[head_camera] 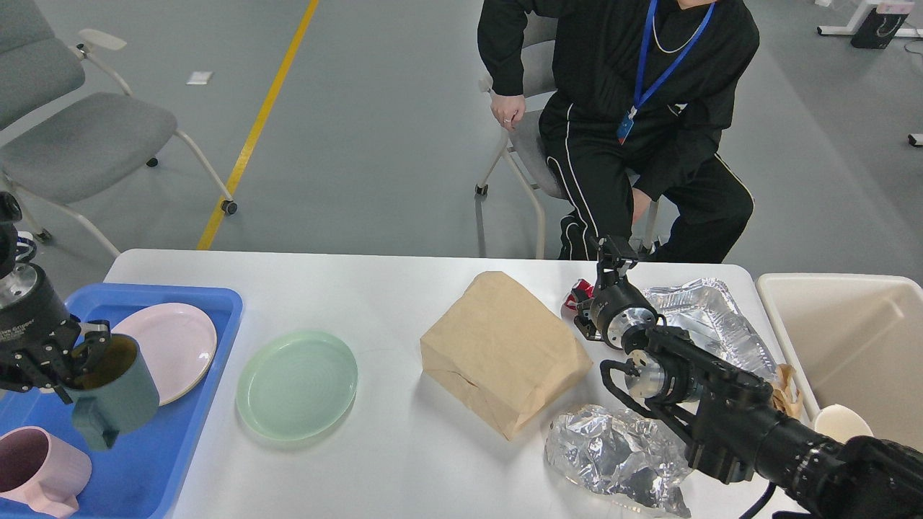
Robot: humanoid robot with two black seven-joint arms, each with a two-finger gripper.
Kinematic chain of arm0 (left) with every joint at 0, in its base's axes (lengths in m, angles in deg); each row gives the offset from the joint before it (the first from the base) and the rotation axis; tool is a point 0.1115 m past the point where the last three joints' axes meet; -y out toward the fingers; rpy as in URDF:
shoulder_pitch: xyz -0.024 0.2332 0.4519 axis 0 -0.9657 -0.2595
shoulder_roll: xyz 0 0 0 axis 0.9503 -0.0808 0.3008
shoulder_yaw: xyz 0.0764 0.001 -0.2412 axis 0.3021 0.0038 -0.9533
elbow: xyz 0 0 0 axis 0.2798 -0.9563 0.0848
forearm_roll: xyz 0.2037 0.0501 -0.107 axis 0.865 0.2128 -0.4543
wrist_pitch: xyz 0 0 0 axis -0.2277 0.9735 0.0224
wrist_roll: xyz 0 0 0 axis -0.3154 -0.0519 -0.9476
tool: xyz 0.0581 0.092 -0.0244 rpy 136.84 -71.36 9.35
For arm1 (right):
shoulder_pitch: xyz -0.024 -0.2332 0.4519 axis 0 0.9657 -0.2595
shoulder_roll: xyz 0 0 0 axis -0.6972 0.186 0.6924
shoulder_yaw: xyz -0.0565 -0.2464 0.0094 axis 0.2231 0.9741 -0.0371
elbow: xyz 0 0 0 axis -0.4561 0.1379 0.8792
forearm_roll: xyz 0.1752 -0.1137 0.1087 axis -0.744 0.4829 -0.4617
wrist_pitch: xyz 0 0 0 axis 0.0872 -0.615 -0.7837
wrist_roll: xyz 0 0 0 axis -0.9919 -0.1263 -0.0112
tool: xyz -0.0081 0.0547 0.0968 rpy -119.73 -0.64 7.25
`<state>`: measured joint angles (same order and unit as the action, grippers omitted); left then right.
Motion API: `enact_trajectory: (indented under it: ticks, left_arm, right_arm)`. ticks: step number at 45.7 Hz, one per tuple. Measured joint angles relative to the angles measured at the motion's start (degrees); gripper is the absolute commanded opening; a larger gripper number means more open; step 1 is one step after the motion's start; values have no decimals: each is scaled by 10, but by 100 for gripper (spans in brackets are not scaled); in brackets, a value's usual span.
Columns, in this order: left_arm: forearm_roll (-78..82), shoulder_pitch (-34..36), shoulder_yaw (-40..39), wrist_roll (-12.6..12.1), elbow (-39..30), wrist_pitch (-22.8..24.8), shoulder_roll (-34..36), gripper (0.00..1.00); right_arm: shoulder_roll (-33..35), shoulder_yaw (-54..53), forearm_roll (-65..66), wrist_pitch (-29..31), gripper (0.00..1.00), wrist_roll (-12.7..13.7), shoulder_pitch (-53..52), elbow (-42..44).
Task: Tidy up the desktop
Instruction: 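Lower the cup onto the blue tray beside the pink mug, open gripper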
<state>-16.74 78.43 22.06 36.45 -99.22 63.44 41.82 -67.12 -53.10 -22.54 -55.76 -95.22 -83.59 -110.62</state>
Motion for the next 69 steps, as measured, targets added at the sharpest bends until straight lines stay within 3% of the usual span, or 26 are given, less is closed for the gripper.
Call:
enact_trajectory:
  ticks: [26,38,50,62,69]
  left_arm:
    - [-2,-143,-20,0,104,0,-28,0]
    - [-4,-165,-21,0,134,-2,-46,0]
    - [-4,-185,-23,-1,147,-36,-46,6]
    - [-4,-206,-27,-2,152,-72,-58,19]
    - [-3,-212,-41,-2,154,-72,-59,46]
  right_arm:
    - [0,0,0,0,100,0,0,0]
    - [0,0,0,0,100,0,0,0]
    - [0,0,0,0,100,0,0,0]
    - [0,0,0,0,100,0,0,0]
    - [0,0,0,0,100,0,0,0]
